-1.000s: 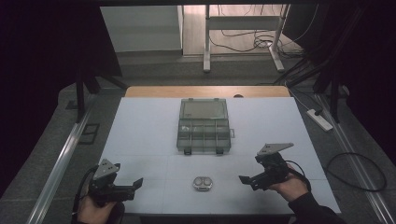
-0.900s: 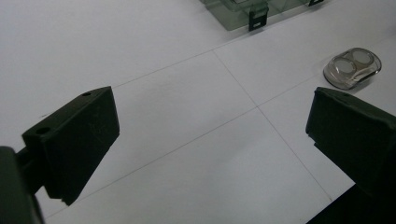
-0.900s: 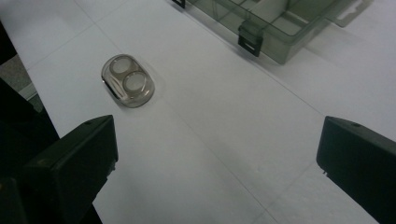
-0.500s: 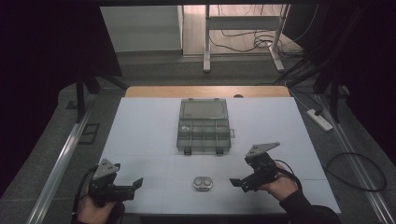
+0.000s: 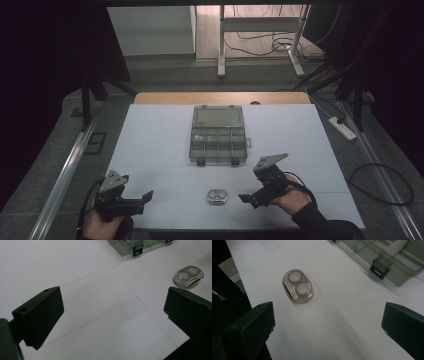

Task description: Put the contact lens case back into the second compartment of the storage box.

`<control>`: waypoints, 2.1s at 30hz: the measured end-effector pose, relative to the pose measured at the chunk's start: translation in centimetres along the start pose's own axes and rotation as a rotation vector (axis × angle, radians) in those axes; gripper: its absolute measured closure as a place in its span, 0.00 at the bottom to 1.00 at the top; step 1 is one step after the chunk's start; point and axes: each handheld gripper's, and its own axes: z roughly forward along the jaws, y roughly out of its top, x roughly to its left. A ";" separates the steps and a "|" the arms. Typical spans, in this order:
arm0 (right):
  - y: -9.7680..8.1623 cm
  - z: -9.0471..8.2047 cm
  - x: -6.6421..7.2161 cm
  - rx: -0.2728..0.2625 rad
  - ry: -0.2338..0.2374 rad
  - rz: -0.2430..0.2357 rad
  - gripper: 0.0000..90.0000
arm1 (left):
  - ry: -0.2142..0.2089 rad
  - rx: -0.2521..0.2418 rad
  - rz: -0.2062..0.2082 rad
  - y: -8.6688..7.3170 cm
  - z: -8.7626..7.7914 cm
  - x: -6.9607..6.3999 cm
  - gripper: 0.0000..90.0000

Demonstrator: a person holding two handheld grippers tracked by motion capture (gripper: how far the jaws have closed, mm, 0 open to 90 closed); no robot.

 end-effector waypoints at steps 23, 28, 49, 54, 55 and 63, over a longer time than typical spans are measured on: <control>2.1 3.3 1.4 0.066 0.040 -0.034 0.00 | 0.000 0.001 -0.003 0.0 0.0 0.0 0.03; 2.6 4.1 2.0 0.104 0.041 -0.048 0.00 | 0.000 0.001 -0.003 0.0 0.0 0.0 0.03; 4.0 7.9 3.5 0.207 0.051 -0.136 0.00 | -0.003 0.001 -0.006 0.0 0.0 0.1 0.03; 4.0 9.0 3.7 0.236 0.048 -0.172 0.00 | -0.005 0.001 -0.008 0.0 0.0 0.1 0.03; 4.0 9.2 3.8 0.239 0.046 -0.179 0.00 | -0.005 0.001 -0.008 0.0 0.0 0.1 0.03; 3.7 10.6 3.6 0.291 0.012 -0.228 0.00 | -0.008 0.001 -0.010 0.0 0.0 0.2 0.03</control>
